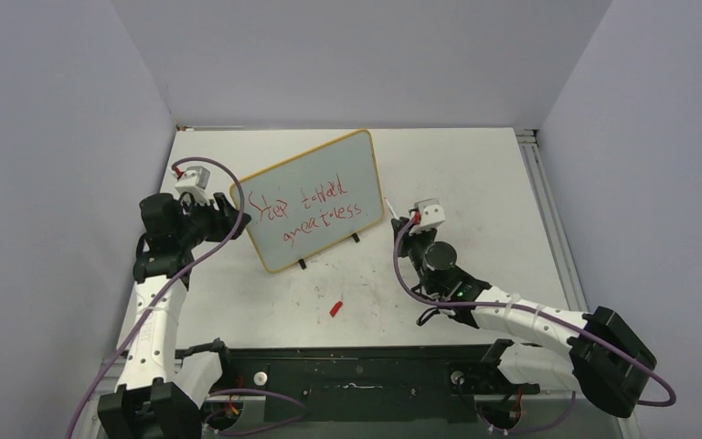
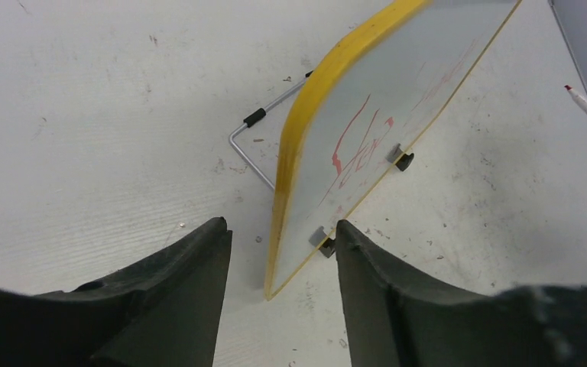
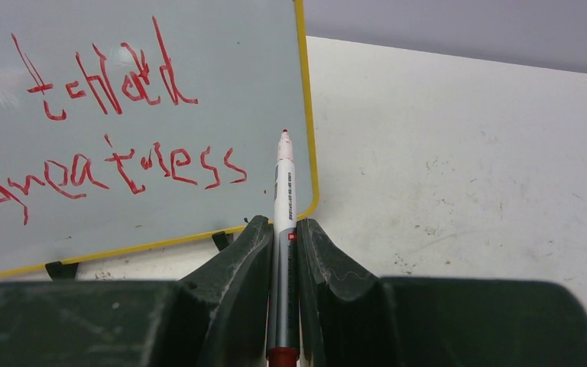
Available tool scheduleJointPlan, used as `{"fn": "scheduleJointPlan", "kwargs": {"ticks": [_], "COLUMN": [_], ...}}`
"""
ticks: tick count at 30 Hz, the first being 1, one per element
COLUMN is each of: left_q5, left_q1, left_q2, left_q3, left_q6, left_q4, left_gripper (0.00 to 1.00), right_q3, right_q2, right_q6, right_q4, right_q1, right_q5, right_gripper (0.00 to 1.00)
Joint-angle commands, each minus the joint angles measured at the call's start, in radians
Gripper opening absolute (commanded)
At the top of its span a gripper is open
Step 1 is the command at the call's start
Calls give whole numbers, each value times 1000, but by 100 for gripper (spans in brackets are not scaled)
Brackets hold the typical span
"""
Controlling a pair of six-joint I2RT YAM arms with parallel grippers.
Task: Write a sentence on the whiteboard
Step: Write a sentence on the whiteboard, then close the whiteboard marker at the center of the board.
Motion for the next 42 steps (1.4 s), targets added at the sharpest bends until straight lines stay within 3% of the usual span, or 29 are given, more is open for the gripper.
{"fn": "scheduleJointPlan", "kwargs": {"ticks": [1, 8, 20, 31, 42], "left_q5": [-34, -141, -491, -625, -664], "left_q1": [4, 2, -164, -607, -1004], "left_q2": [-41, -111, -178, -157, -133], "left_q3": [-8, -15, 234, 328, 94], "left_q6": [-10, -9, 49, 4, -205], "left_q4": [8, -4, -251, -389, -233], "left_gripper": [57, 72, 74, 68, 64], "right_q3": [-10, -17, 47, 114, 124], "right_q2": [-75, -159, -312, -346, -443], "right_q6": [53, 112, 167, 177, 301], "right_q4": [-65, -173, -460, -655, -887], "right_q1": [0, -1, 3, 4, 4], "right_q5": [2, 63, 75, -93, -189], "right_gripper": [5, 5, 5, 5, 5]}}
